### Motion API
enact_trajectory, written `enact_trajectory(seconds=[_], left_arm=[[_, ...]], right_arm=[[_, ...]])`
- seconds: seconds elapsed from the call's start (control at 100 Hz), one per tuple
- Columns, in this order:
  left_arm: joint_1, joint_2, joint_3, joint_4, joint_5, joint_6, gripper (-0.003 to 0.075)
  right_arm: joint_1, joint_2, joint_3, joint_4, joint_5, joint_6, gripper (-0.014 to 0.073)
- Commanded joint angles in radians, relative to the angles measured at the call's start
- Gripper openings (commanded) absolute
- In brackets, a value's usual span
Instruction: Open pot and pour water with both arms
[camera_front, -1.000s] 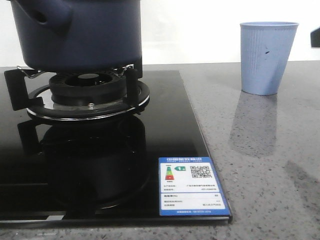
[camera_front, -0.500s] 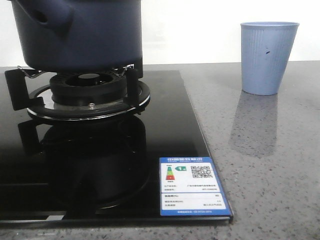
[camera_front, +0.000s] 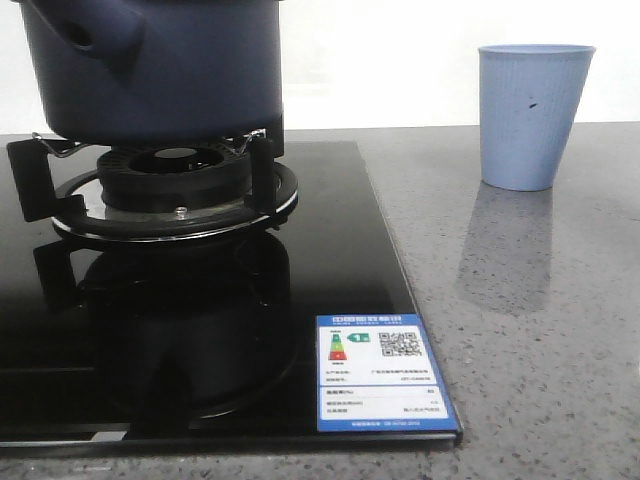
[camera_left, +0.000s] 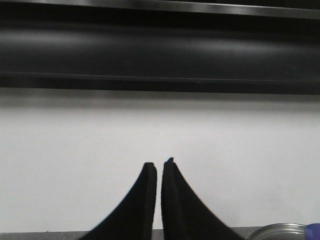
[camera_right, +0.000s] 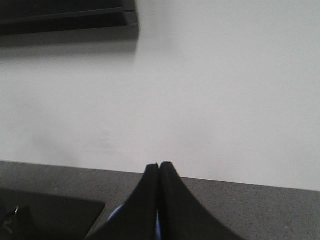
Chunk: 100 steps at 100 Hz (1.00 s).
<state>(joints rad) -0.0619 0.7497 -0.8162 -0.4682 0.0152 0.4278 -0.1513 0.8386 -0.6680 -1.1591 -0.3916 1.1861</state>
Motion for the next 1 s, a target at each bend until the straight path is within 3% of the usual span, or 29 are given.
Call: enact_trajectory(seconds=[0.0, 0.14, 0.47, 0.99], left_arm=[[0.003, -0.061, 0.037, 0.011, -0.088, -0.003, -0.0015], [0.003, -0.193, 0.195, 0.011, -0.123, -0.003, -0.0015], [0.003, -0.529, 0.502, -0.102, -0.102, -0.003, -0.0016], [0.003, -0.588, 0.542, -0.102, 0.030, -0.003, -0.0016]], right_arm=[[0.058, -0.060, -0.024, -0.081, 0.015, -0.017, -0.0049], [0.100, -0.182, 0.063, -0.097, 0.117, -0.017, -0.0049], [0.100, -0.466, 0.324, -0.102, 0.197, -0.017, -0.0050], [0.100, -0.497, 0.416, -0.102, 0.177, -0.017, -0.0050]])
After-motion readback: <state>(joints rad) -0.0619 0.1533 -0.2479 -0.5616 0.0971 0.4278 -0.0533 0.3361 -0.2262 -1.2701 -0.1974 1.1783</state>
